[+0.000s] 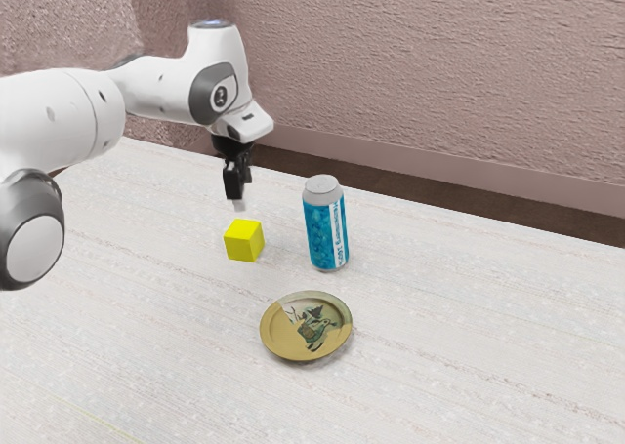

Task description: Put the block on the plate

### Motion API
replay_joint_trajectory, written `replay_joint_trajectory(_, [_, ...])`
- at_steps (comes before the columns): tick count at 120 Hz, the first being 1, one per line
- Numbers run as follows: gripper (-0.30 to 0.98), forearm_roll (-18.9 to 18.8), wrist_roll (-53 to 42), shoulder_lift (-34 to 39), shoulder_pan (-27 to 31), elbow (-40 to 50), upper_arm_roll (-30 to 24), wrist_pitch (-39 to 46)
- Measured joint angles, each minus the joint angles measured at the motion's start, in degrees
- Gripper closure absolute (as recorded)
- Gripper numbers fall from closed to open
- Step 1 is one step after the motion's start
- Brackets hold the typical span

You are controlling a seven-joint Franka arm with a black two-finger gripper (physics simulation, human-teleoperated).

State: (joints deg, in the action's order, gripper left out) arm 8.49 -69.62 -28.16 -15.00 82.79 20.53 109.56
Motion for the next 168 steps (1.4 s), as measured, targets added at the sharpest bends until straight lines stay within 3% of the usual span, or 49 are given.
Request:
replay_joint_trajectory(48, [0.0,3.15,-13.91,-3.59,1.92,3.37,-0.48,6.91])
replay_joint_trajectory(105, [0.0,3.55,-21.43,-7.49,2.58,3.51,-1.43,10.05])
replay_joint_trajectory(139, [0.0,3.61,-23.61,-13.06,5.05,-7.86,-2.13,7.92])
replay_joint_trajectory(168, [0.0,4.93,-24.83,-15.93,7.31,-8.81,-2.25,6.37])
